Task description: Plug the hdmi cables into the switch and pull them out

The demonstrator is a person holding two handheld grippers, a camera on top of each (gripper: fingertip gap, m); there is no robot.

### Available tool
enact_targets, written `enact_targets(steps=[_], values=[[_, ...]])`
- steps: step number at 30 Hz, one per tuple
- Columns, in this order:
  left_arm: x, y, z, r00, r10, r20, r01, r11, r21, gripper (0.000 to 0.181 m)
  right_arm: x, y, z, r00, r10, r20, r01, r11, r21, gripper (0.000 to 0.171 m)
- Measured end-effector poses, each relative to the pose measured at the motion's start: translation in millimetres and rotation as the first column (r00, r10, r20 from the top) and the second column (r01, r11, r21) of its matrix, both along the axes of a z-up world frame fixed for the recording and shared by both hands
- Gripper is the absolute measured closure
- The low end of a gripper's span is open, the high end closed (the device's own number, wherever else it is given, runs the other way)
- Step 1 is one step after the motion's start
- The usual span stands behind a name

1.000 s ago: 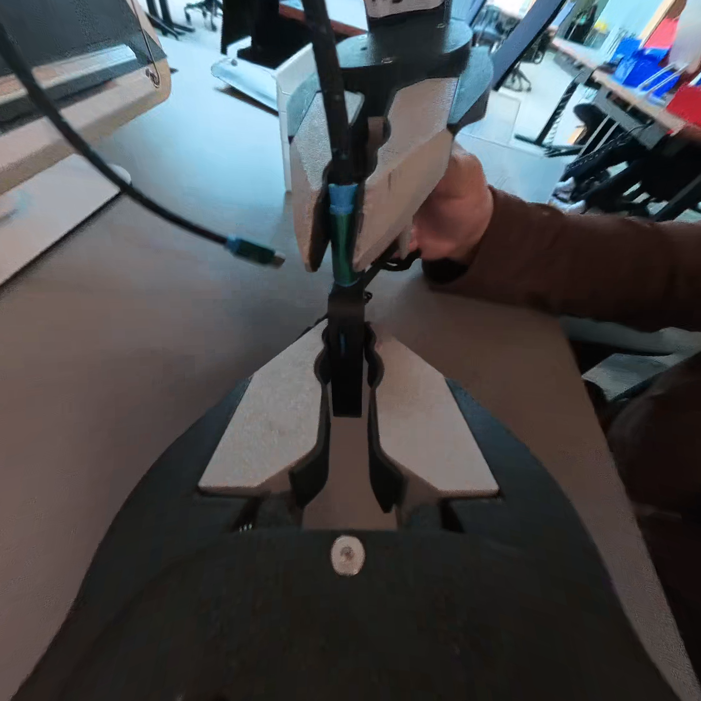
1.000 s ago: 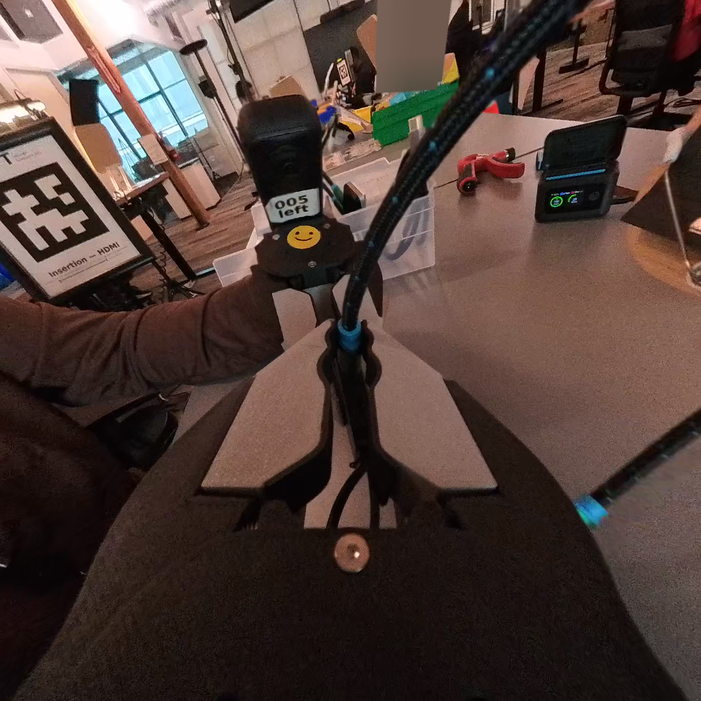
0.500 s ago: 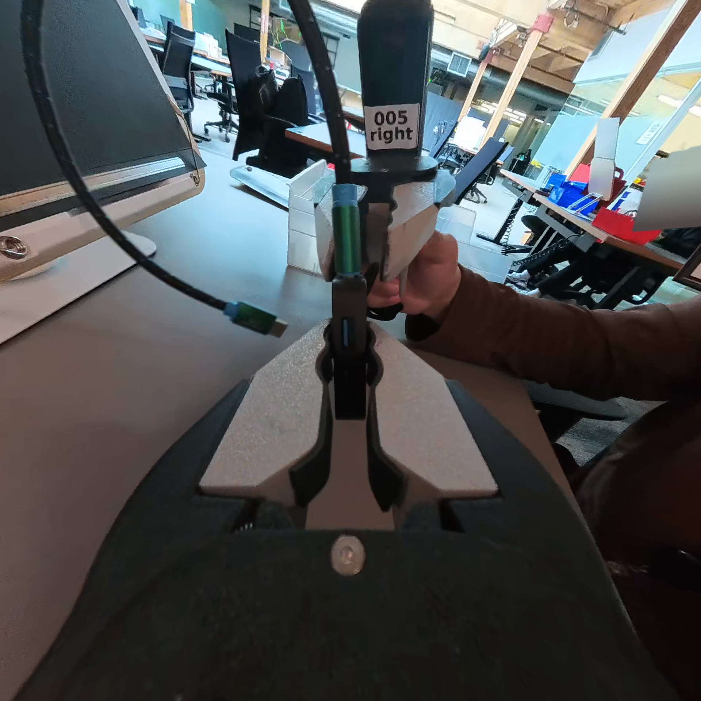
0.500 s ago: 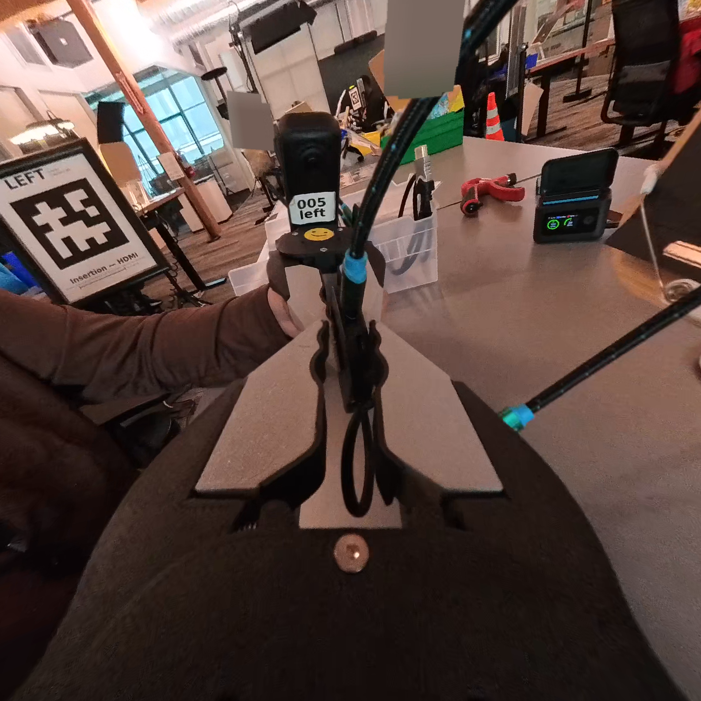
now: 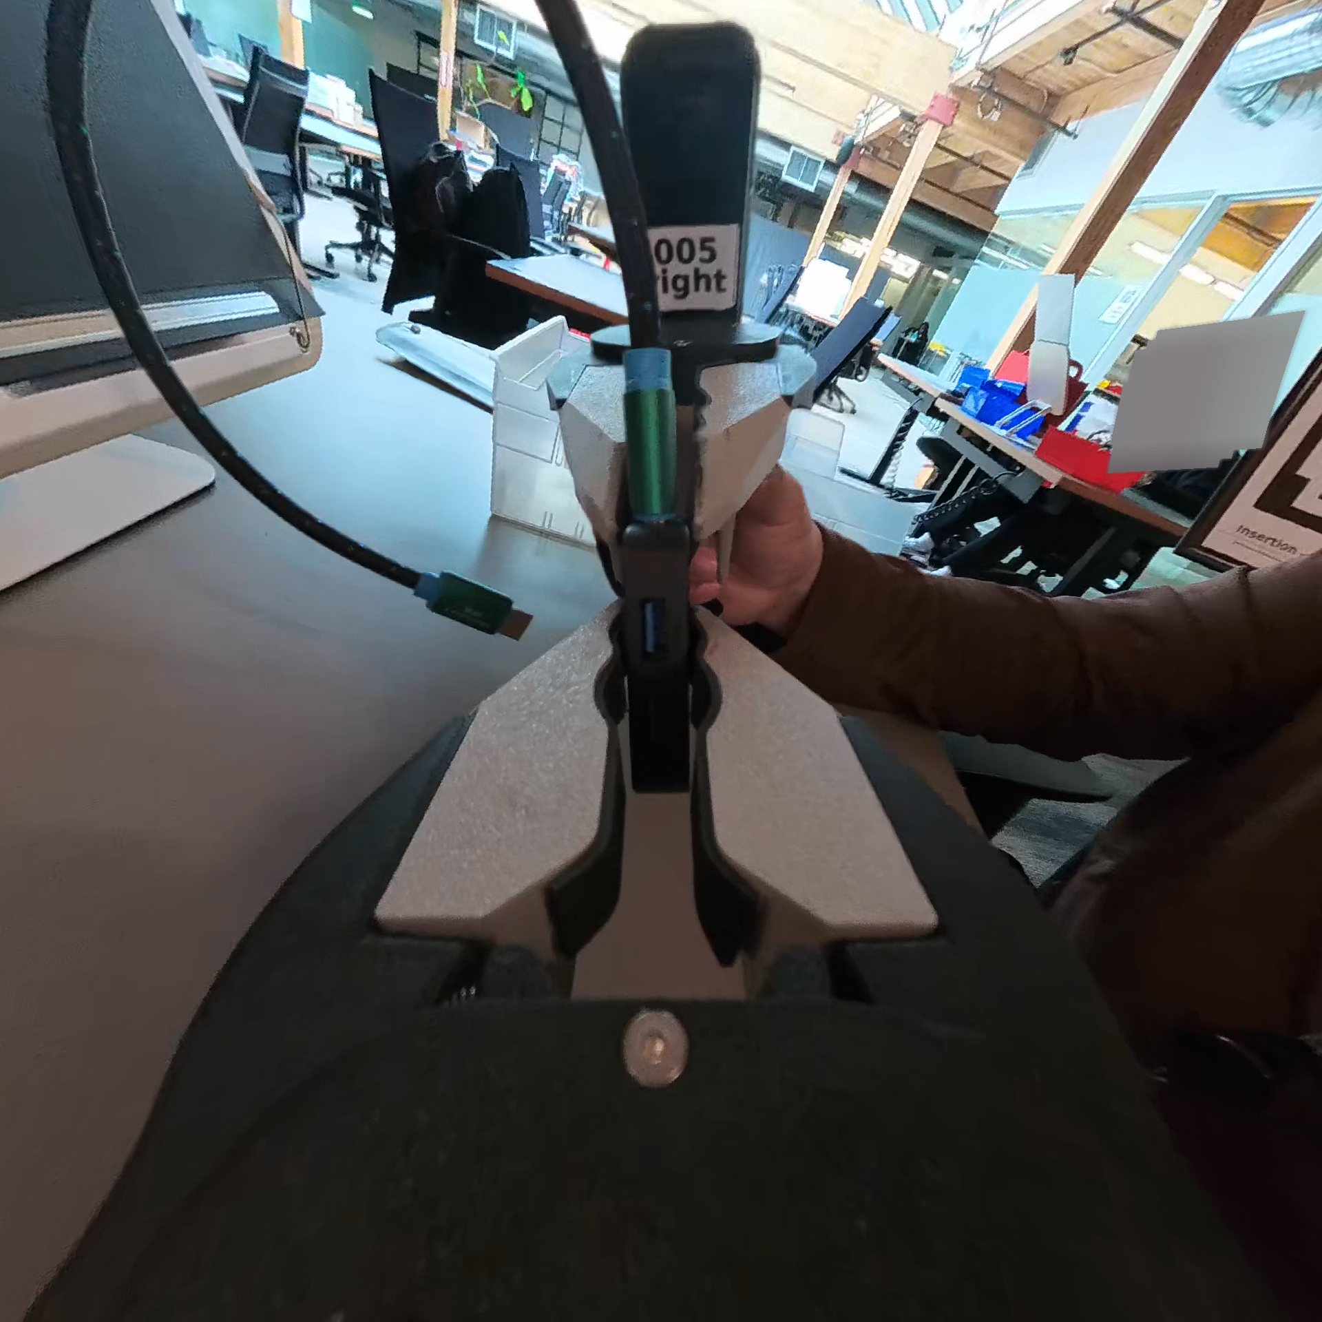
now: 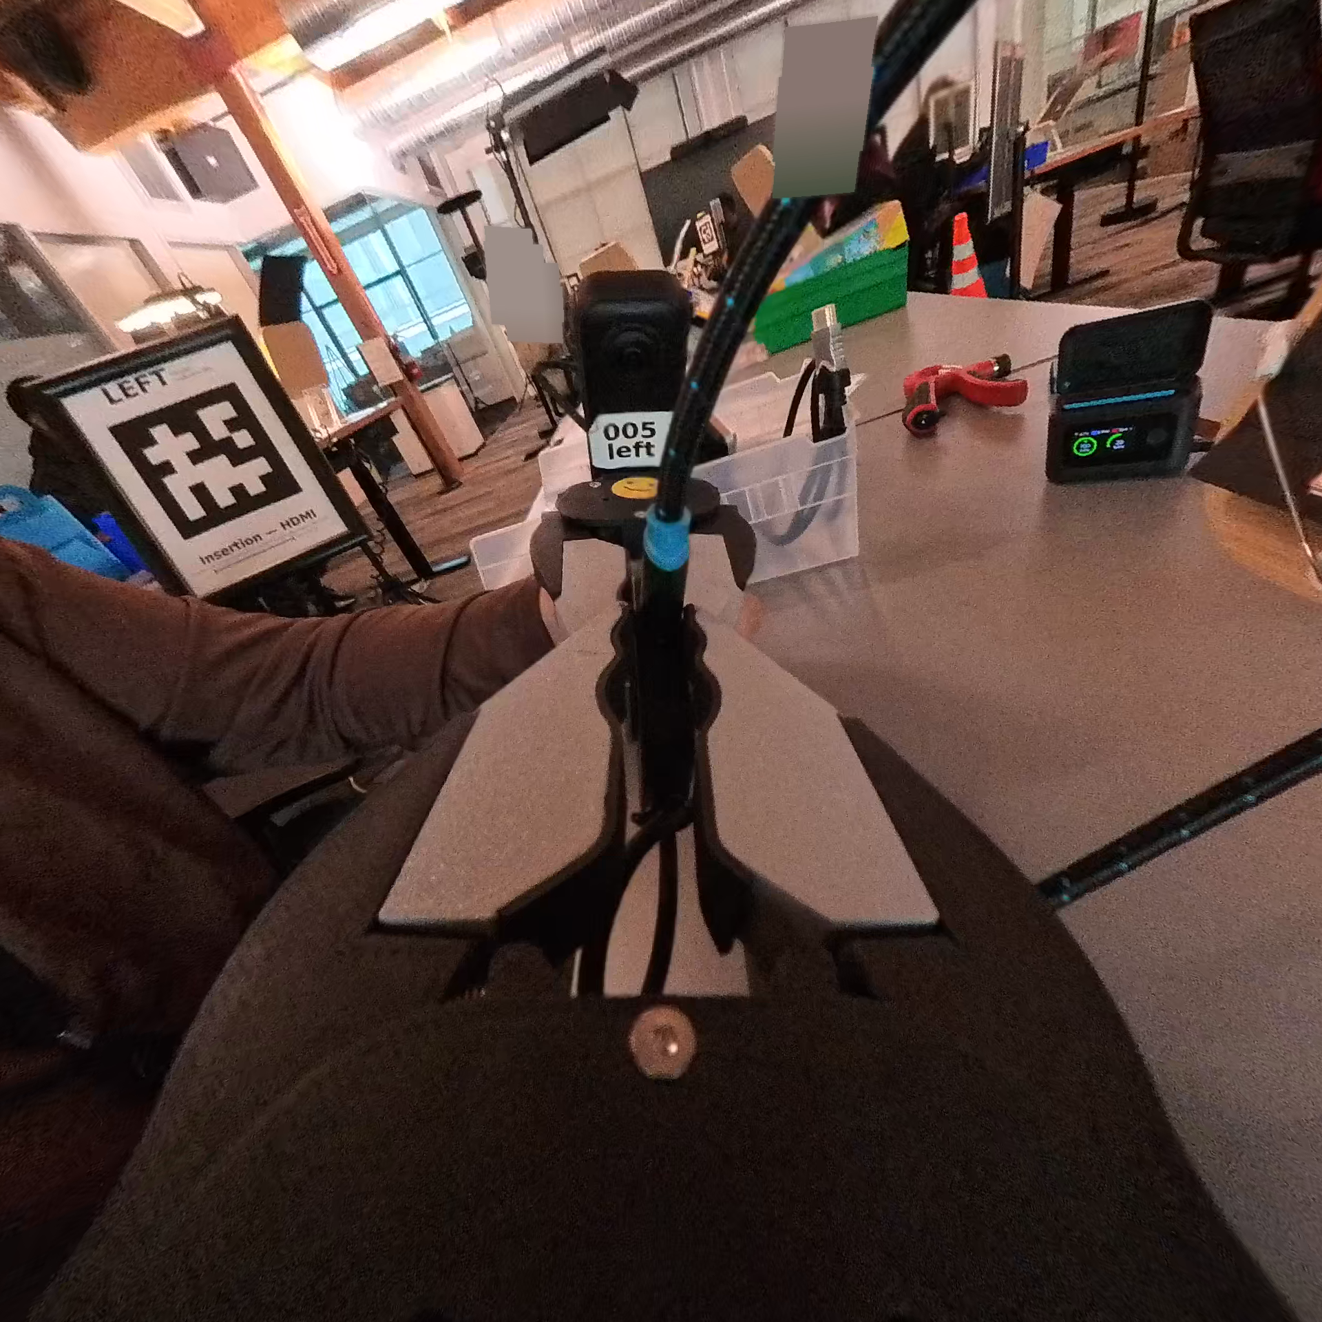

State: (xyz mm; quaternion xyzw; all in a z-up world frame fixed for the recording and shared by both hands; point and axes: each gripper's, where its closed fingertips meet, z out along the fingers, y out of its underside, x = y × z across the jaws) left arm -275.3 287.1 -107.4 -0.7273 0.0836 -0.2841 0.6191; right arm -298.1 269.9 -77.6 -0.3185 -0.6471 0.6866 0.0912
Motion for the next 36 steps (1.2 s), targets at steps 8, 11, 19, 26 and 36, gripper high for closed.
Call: enact_targets(steps=[8,11,19,26,36], values=[[2,0,9,0.996,-0.02,0.083,0.017,0.999,0.045,0.17,2,1,9,1.0,0.027,-0.008,-0.028,0.994,-0.103,0.162],[6,2,9,0.994,-0.033,0.102,0.028,0.998,0.051,0.17,3,5,18,0.998,0.055,-0.008,-0.056,0.977,-0.204,0.163],[2,7,2,0.997,0.008,0.079,-0.01,1.0,0.024,0.171,-2,12,10,0.999,-0.039,-0.037,0.036,0.996,-0.076,0.162],[2,8,6,0.997,0.025,0.071,-0.028,0.999,0.04,0.171,0,14,12,0.997,-0.035,-0.066,0.03,0.997,-0.07,0.162],[0,6,12,0.995,0.035,0.091,-0.04,0.997,0.06,0.171,2,14,11,0.997,-0.025,-0.076,0.02,0.998,-0.057,0.163]])
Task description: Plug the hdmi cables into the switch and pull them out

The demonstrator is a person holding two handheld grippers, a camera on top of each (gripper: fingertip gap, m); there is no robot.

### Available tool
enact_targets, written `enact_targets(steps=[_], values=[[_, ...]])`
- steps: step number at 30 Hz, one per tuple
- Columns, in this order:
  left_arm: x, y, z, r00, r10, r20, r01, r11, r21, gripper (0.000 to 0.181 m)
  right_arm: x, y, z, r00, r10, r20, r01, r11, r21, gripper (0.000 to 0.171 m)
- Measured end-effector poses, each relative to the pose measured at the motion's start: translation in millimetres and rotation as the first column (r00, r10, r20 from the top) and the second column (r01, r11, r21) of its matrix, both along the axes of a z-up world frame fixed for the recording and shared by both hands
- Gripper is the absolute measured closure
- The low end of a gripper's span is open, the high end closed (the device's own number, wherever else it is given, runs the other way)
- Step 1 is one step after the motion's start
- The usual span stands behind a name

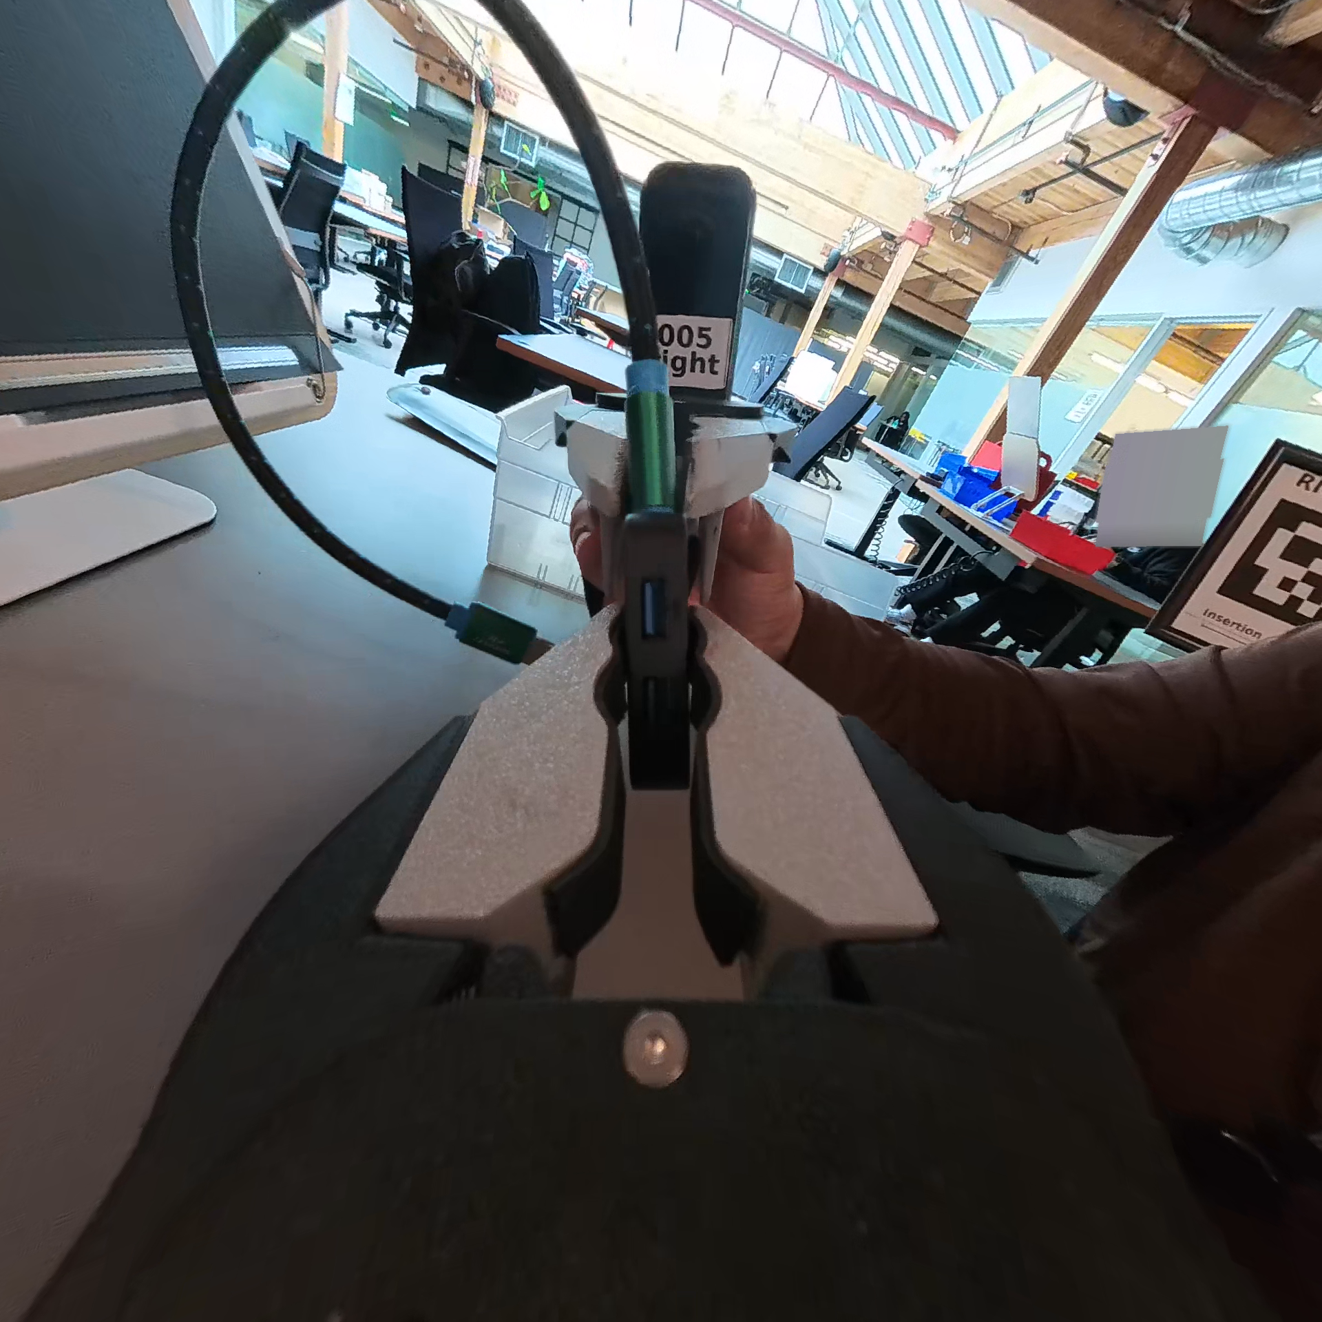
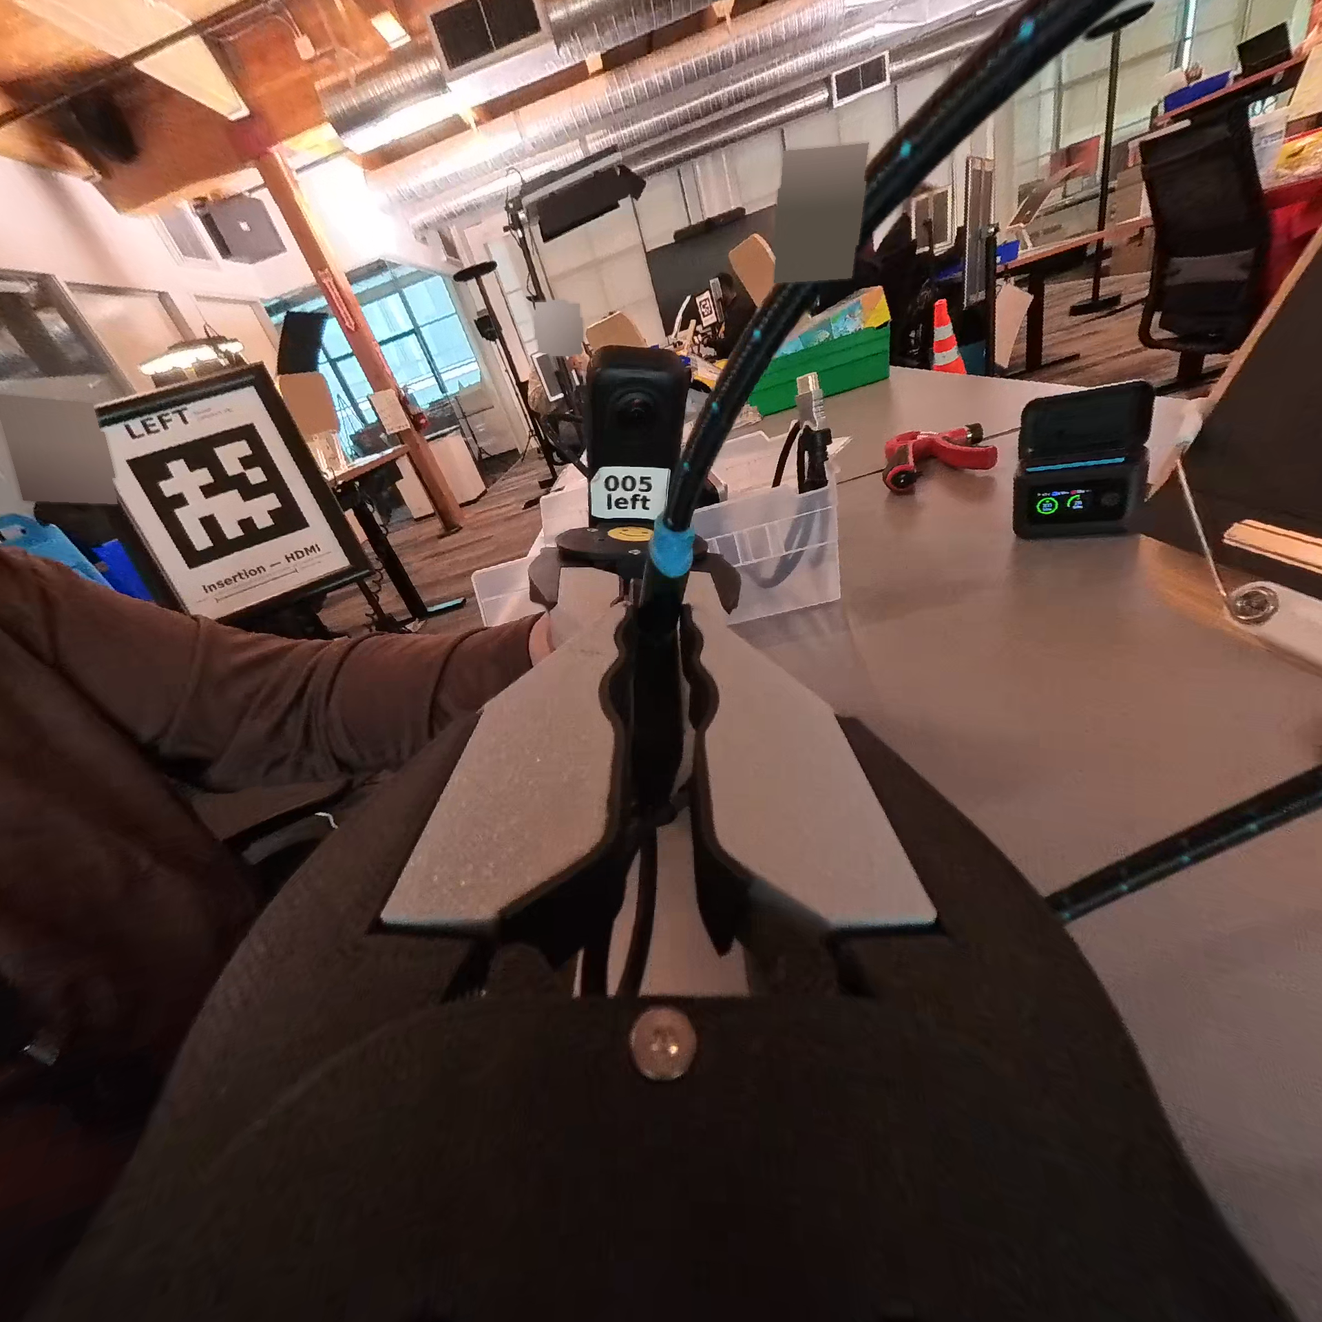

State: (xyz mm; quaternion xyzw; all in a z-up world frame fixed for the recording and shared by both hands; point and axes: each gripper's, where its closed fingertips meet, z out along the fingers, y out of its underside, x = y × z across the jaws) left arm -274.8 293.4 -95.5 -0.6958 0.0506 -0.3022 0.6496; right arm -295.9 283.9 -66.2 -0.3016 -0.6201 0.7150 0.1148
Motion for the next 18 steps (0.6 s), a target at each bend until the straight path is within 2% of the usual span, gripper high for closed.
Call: enact_targets(steps=[8,18], values=[[-1,1,-7,0.999,-0.02,0.044,0.022,0.999,-0.038,0.17,-5,-1,-8,0.998,-0.056,-0.012,0.057,0.995,0.077,0.162],[-8,4,-12,0.988,0.086,-0.131,-0.092,0.995,-0.043,0.17,-6,-3,-10,0.997,-0.08,-0.021,0.082,0.991,0.103,0.162]])
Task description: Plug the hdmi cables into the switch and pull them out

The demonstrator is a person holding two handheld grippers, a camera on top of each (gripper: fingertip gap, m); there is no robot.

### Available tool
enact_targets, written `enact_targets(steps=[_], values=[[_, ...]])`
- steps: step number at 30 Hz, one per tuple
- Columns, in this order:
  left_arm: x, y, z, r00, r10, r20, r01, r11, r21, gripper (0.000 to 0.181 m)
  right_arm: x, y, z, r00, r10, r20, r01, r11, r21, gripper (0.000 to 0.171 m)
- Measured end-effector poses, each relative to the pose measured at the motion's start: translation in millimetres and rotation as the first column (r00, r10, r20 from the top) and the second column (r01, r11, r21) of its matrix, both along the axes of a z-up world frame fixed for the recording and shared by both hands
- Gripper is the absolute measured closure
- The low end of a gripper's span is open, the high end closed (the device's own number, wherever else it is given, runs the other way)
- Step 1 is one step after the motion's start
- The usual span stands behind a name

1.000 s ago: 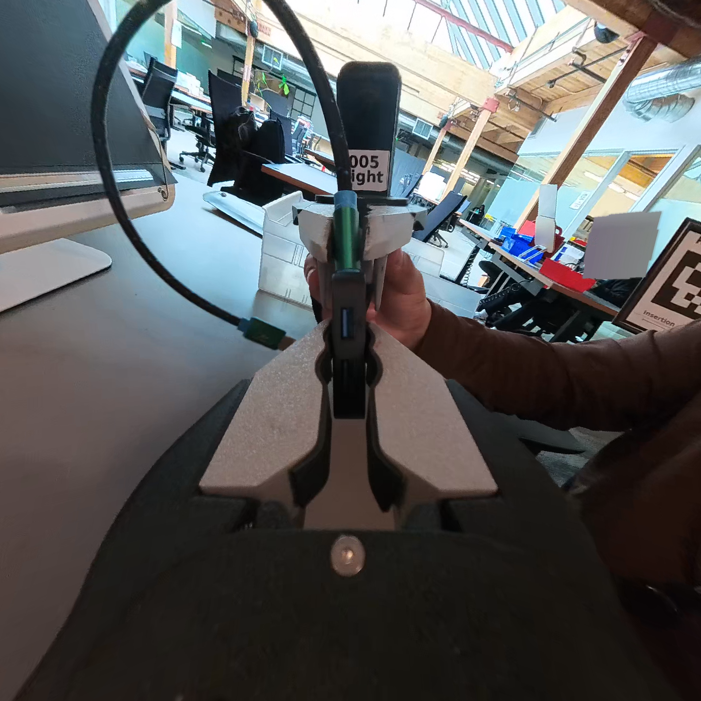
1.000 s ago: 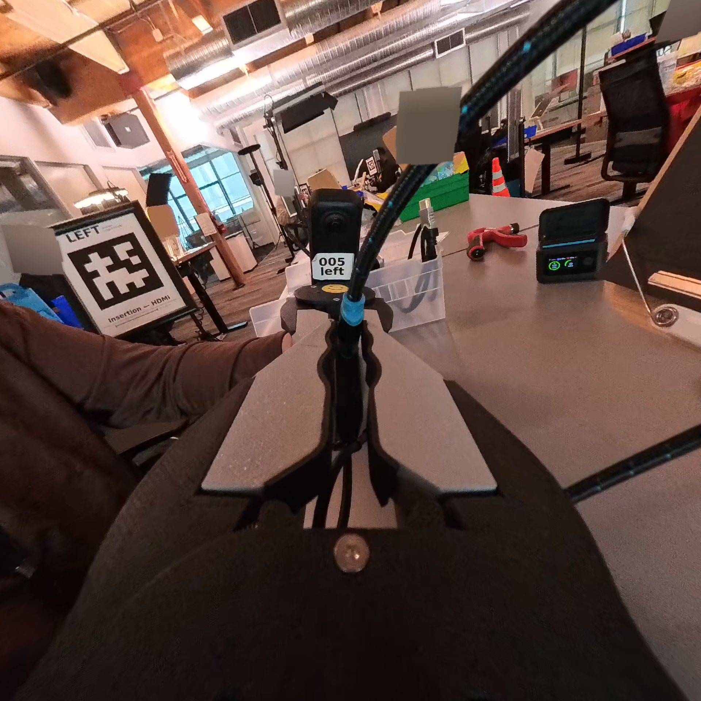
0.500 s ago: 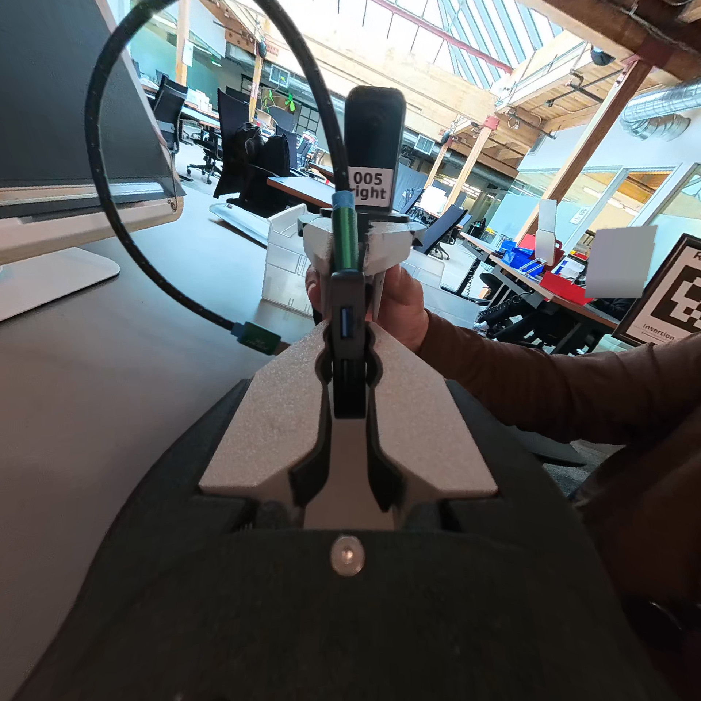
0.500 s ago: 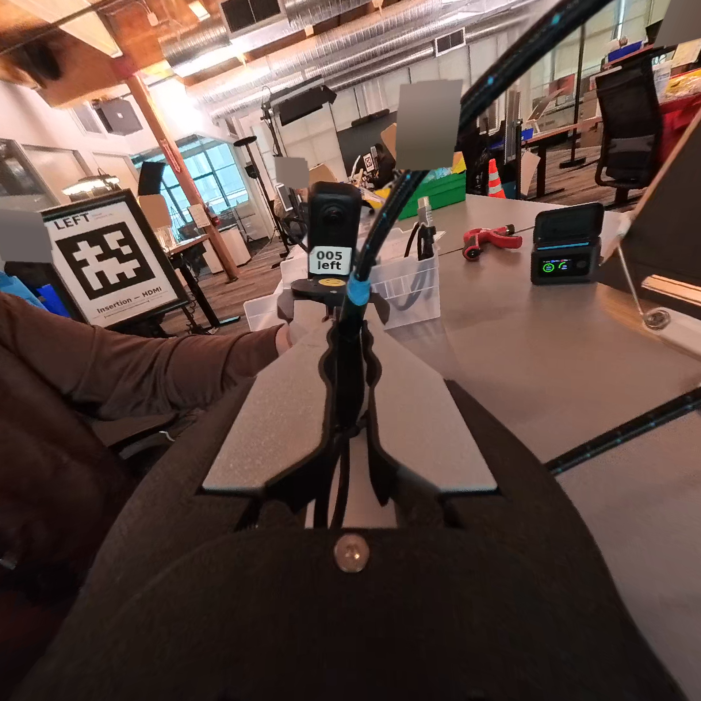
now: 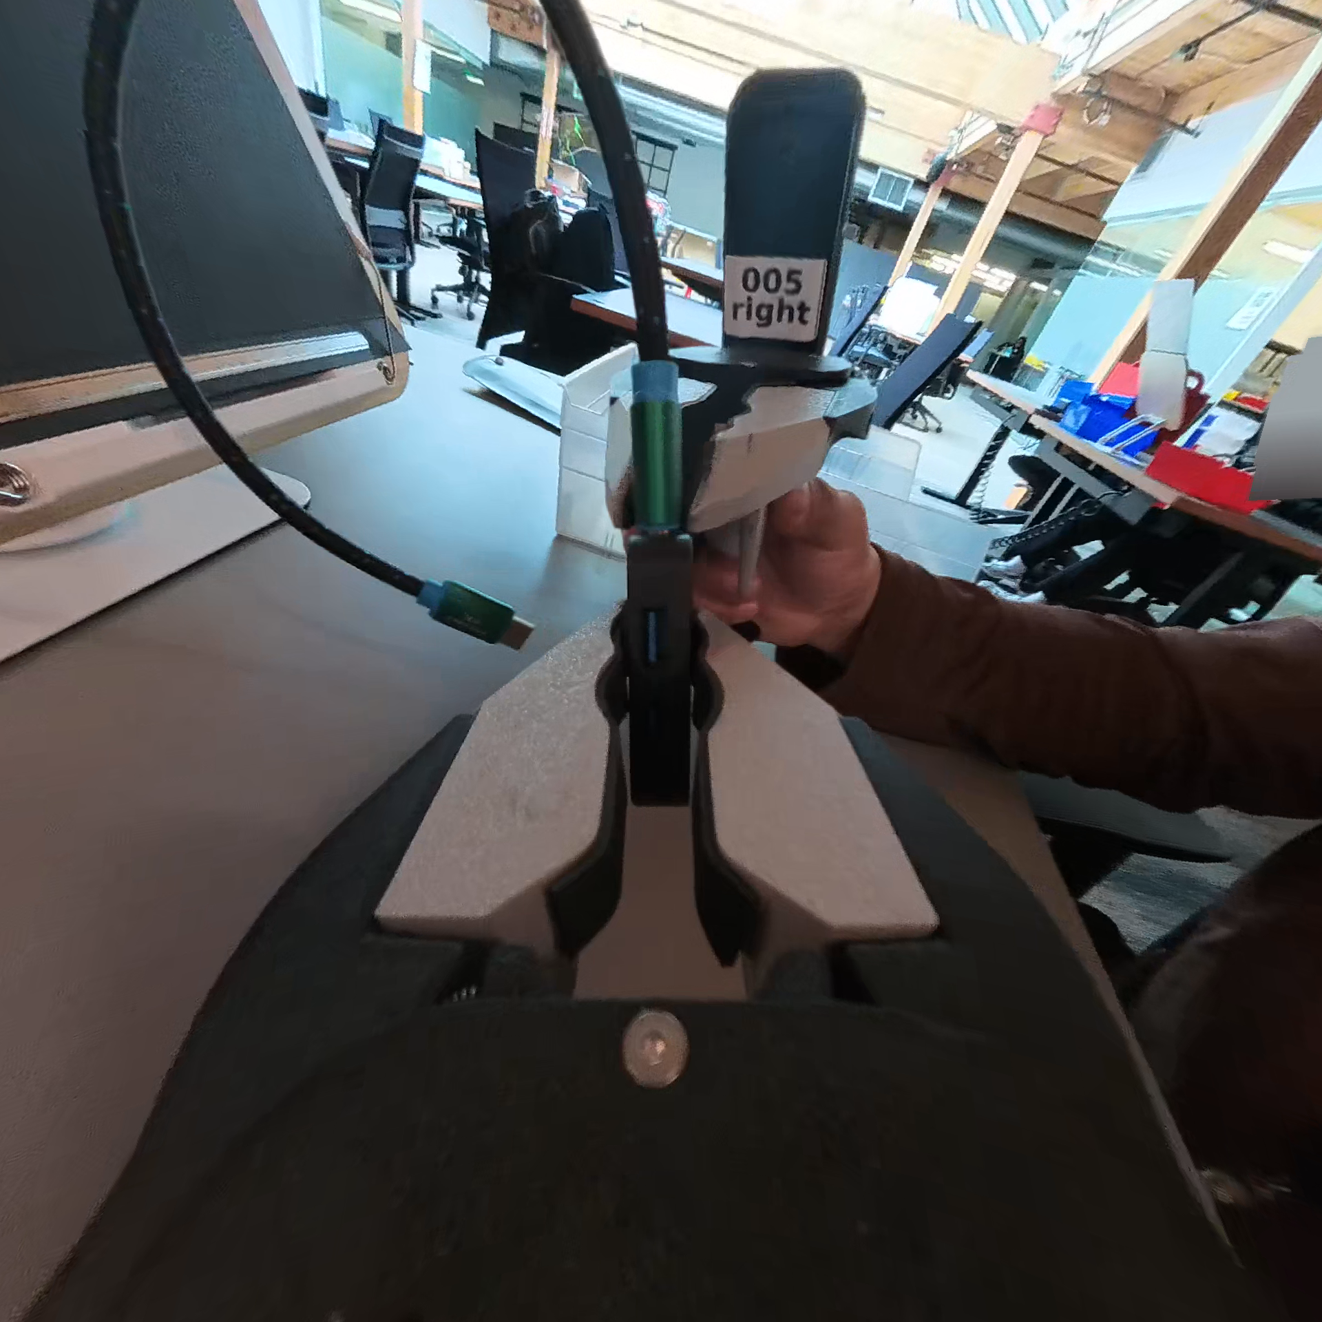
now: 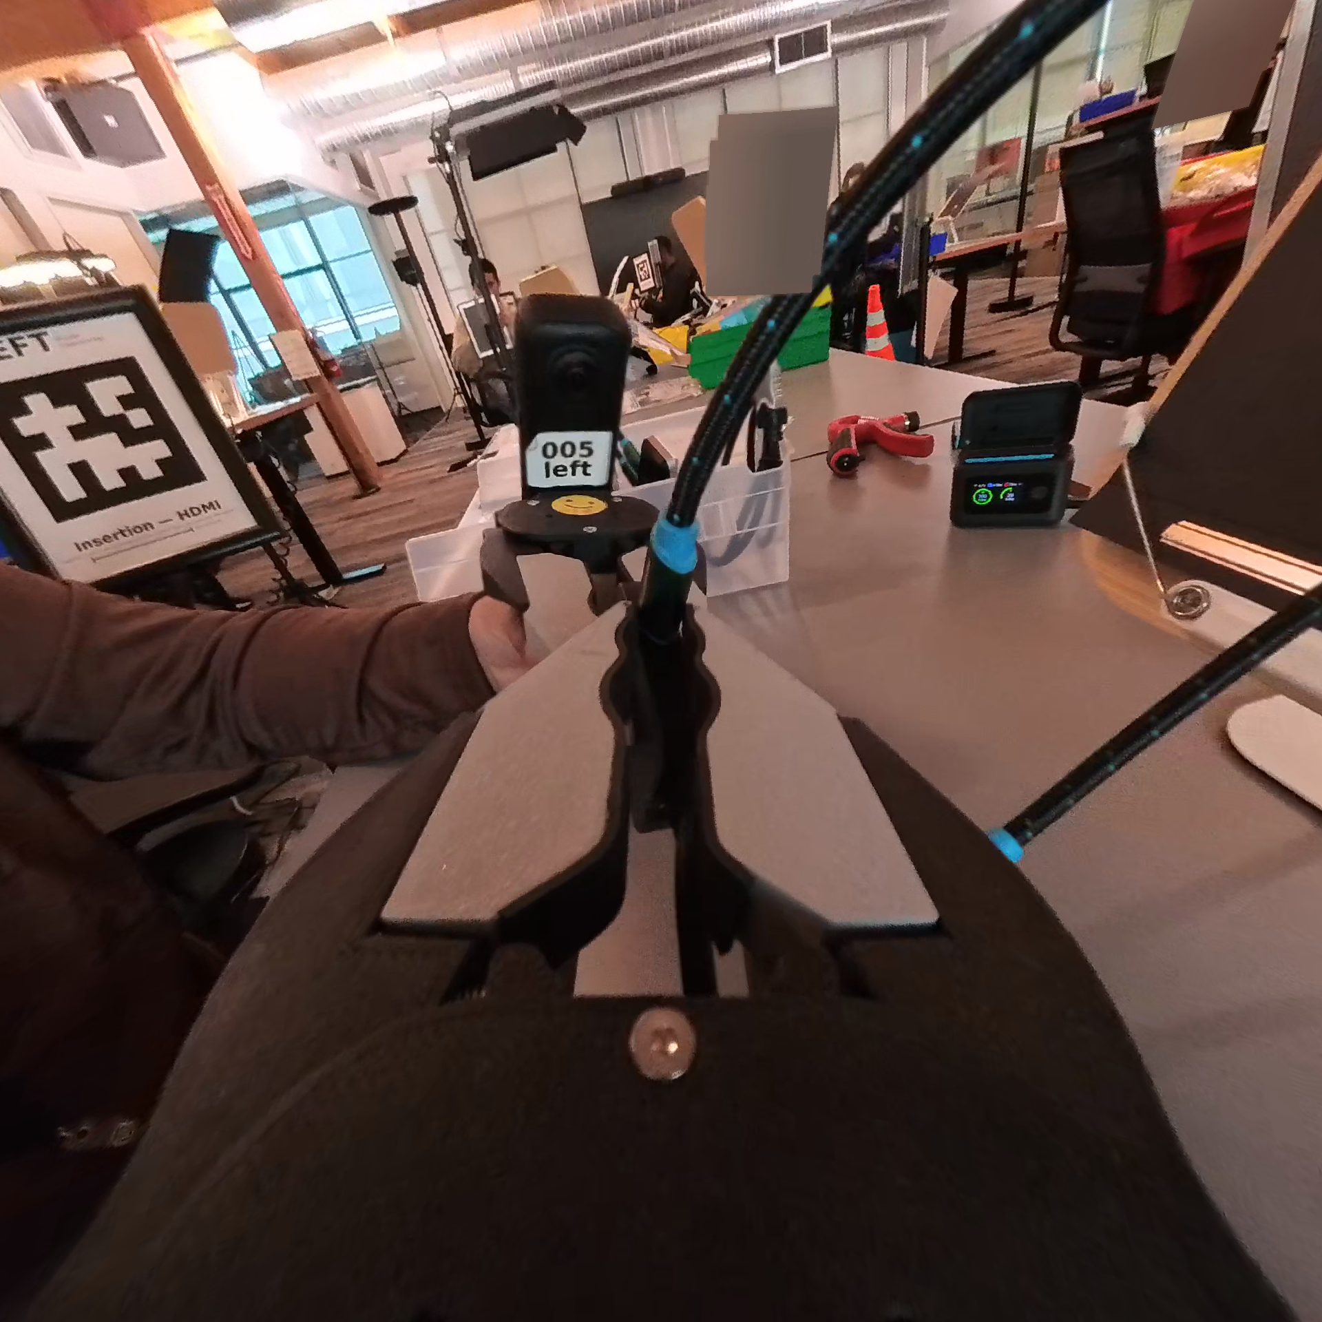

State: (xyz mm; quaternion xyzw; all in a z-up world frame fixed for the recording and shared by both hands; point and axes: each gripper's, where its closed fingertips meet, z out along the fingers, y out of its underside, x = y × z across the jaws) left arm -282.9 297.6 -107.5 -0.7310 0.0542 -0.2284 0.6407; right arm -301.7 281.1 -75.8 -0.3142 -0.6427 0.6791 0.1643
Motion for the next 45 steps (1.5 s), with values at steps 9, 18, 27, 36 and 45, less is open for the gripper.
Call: enact_targets(steps=[9,18,27,36,45], values=[[2,3,4,0.998,0.01,0.06,-0.012,1.0,0.024,0.171,1,4,2,1.0,0.009,0.0,-0.009,0.999,-0.043,0.161],[-2,6,-6,0.999,0.041,0.019,-0.041,0.999,-0.009,0.17,-3,4,-8,0.998,-0.061,-0.016,0.062,0.996,0.06,0.16],[-4,6,-6,0.997,0.058,0.053,-0.055,0.998,-0.04,0.17,-8,3,-6,0.996,-0.094,-0.001,0.094,0.995,0.016,0.163],[10,12,-12,0.982,0.008,0.189,0.006,0.997,-0.074,0.17,-14,46,33,0.977,-0.21,-0.029,0.183,0.903,-0.39,0.163],[-11,6,-14,0.991,0.101,-0.09,-0.103,0.995,-0.018,0.17,-16,43,12,0.957,-0.289,-0.041,0.284,0.955,-0.091,0.163]])
